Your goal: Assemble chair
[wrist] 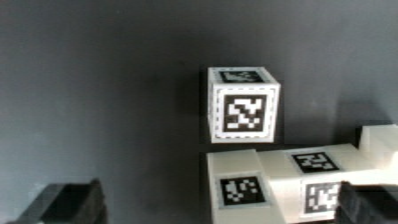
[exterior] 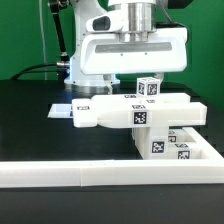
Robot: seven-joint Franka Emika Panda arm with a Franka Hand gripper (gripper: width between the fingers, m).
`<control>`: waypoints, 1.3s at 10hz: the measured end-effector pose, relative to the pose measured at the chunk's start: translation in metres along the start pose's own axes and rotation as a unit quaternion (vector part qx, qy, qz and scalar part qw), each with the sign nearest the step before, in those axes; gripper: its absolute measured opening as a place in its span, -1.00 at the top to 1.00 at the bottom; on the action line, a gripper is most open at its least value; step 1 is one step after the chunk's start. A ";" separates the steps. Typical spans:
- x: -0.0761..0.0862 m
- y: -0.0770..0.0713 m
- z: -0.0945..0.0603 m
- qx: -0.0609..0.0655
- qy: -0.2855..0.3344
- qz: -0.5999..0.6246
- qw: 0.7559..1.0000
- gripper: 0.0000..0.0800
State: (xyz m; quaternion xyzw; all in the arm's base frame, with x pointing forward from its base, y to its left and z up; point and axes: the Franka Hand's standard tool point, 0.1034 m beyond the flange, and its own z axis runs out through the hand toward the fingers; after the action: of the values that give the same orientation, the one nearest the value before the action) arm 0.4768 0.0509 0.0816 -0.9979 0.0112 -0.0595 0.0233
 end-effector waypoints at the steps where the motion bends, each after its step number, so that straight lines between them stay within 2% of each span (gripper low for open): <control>1: -0.004 -0.002 0.002 0.007 -0.023 0.002 1.000 -0.62; 2: -0.005 -0.011 0.000 0.018 -0.076 0.003 0.997 -0.62; 3: 0.009 -0.011 0.000 0.013 -0.052 -0.005 0.999 -0.62; 7: 0.007 -0.009 0.002 0.011 -0.050 -0.008 0.999 -0.62; 12: 0.002 -0.005 0.027 -0.006 -0.056 -0.018 0.998 -0.62; 13: 0.003 -0.005 0.026 -0.006 -0.056 -0.017 0.998 -0.62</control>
Offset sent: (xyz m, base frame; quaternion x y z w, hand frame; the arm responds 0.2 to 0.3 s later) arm 0.0092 0.0053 -0.0007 0.0187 0.0150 -0.0442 0.9987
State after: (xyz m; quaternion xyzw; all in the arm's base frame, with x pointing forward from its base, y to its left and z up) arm 0.4827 0.0570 0.0562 -0.9998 -0.0067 -0.0041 0.0169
